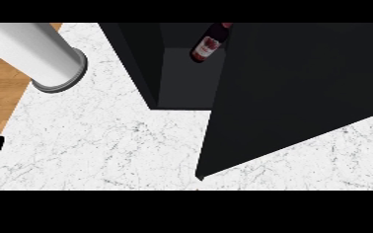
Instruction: Pick up the wine, place it into the cabinet and close the cabinet
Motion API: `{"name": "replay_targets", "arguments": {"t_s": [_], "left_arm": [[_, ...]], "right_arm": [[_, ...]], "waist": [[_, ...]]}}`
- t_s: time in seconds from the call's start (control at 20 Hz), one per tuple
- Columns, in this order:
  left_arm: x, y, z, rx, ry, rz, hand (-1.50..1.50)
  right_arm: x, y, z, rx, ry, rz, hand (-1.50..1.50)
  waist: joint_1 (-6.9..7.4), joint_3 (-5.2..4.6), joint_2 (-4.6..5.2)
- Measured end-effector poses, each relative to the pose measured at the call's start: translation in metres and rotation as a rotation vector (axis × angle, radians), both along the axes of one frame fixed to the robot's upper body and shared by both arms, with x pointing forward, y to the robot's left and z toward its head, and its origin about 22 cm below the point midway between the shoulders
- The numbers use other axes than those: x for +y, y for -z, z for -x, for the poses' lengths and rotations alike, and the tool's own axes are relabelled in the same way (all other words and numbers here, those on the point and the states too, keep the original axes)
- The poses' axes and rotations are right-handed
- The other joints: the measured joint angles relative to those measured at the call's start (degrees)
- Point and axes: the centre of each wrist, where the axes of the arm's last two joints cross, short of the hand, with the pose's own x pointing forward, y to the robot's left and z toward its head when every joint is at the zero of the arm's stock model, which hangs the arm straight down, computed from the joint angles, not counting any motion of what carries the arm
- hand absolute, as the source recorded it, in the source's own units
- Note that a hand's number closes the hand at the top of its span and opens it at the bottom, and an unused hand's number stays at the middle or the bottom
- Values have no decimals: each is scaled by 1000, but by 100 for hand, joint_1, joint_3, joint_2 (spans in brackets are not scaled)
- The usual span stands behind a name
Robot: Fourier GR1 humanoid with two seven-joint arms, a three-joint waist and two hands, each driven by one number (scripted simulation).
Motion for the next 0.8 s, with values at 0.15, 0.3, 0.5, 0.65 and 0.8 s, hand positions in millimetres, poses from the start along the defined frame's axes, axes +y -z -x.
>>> {"name": "replay_targets", "arguments": {"t_s": [0.15,0.3,0.5,0.65,0.8], "left_arm": [[2,0,1,0,17,16,-150],[4,-1,-1,-5,27,24,-150],[0,-2,-5,-9,39,43,-150],[2,-1,-9,-10,39,45,-150],[1,0,-15,-16,37,48,-150]], "right_arm": [[4,-3,-1,-45,20,9,150],[8,-7,-3,-74,21,22,150],[16,-13,-10,-74,-11,18,150],[26,-20,-20,-70,-30,-3,150],[52,-33,-38,-78,-51,-32,150]], "waist": [[46,0,10],[75,0,23],[118,-1,52],[152,-2,64],[168,1,76]]}}
